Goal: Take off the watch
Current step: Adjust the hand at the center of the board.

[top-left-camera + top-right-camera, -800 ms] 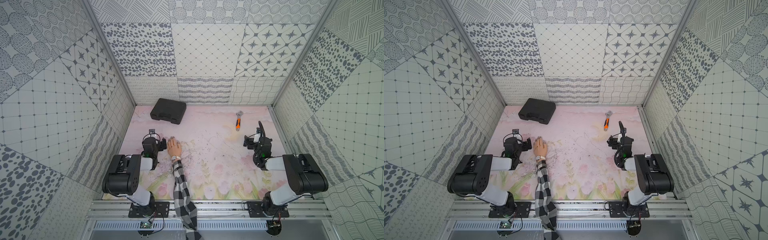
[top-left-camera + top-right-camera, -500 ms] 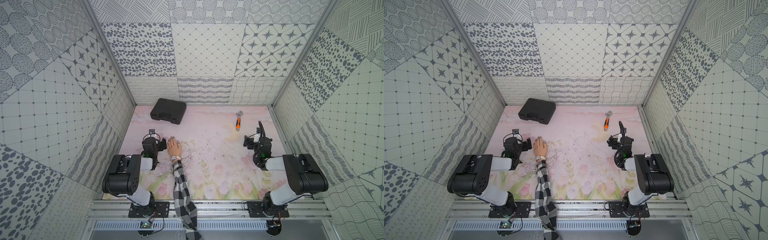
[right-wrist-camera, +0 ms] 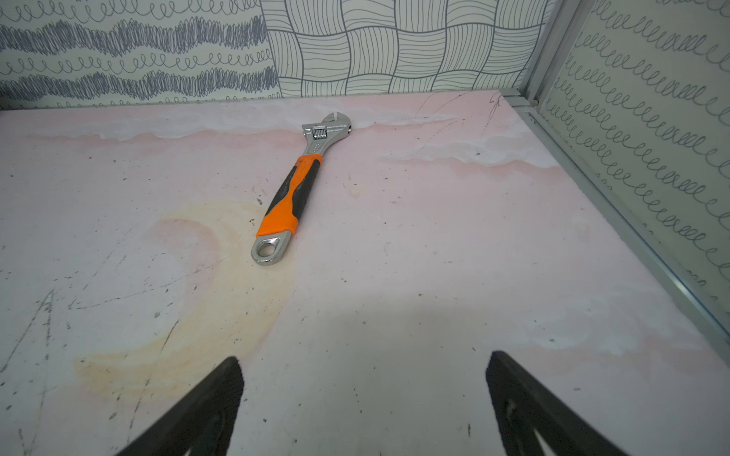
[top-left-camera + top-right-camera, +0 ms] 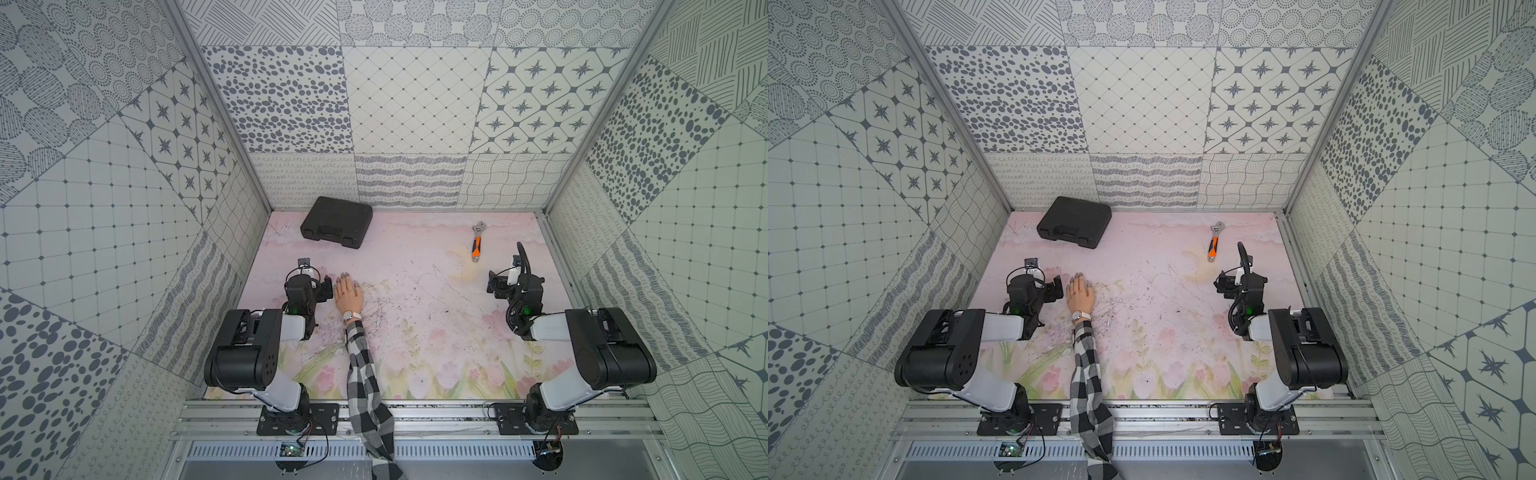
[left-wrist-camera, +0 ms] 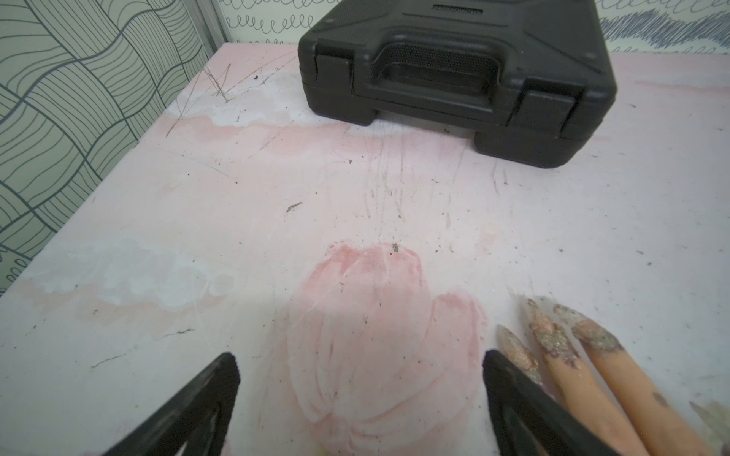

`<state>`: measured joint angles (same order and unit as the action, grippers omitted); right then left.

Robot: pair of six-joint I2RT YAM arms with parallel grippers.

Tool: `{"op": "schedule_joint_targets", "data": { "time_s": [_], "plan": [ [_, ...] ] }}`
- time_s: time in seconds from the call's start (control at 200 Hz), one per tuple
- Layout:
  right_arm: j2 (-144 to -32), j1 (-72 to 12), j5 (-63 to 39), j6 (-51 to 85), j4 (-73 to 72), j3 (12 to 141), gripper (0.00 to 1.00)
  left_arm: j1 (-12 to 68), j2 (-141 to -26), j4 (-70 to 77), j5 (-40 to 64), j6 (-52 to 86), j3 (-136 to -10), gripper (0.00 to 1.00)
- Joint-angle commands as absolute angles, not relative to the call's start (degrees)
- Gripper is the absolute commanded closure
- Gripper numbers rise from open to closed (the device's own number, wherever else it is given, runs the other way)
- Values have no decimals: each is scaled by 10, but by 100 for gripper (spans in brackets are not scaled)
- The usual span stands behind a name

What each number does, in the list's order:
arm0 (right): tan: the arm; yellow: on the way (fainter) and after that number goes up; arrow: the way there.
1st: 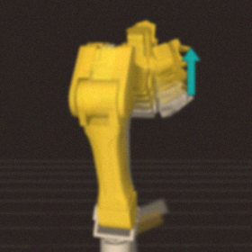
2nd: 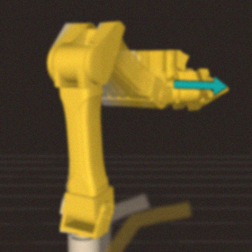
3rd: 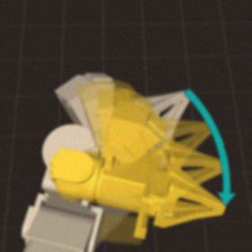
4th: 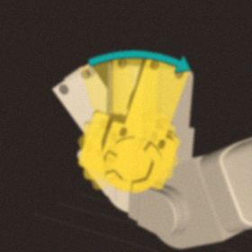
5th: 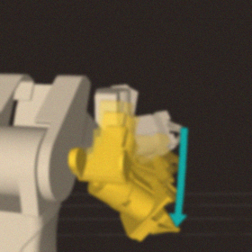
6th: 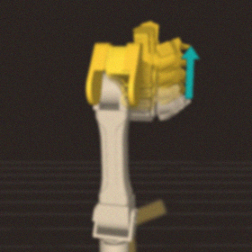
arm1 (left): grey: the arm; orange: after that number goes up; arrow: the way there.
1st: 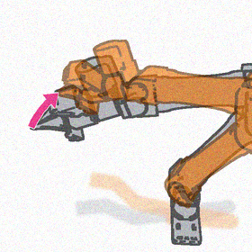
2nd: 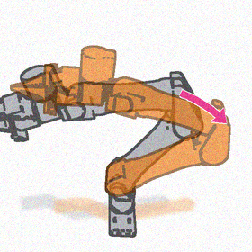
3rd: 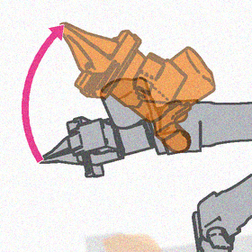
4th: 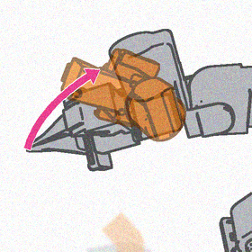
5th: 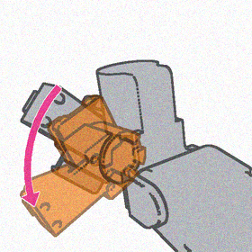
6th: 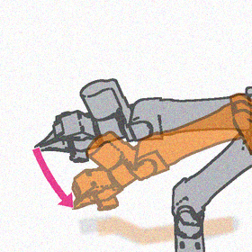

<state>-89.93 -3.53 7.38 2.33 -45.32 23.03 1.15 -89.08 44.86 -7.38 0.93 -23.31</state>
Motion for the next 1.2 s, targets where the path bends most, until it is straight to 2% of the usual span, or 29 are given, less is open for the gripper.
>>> {"op": "schedule_joint_targets", "data": {
  "time_s": [0.0,0.235,0.405,0.575,0.75,1.0,1.195],
  "plan": [
    [-876,-39,128,35,-490,229,2,18,-833,393,-104,13,-249,4],
    [-704,-36,116,83,-240,267,2,46,-727,171,-176,64,-320,3],
    [-644,-28,140,231,-107,288,2,71,-684,-43,-211,180,-410,3],
    [-612,-7,11,267,-31,306,2,93,-674,-250,-195,320,-483,2],
    [-647,-22,-137,275,17,348,2,117,-664,-404,-158,414,-496,2],
    [-758,-200,-130,300,94,427,2,195,-586,-490,-118,500,-449,2],
    [-821,-290,-146,392,41,457,2,265,-534,-496,-95,574,-390,1]
  ]
}}
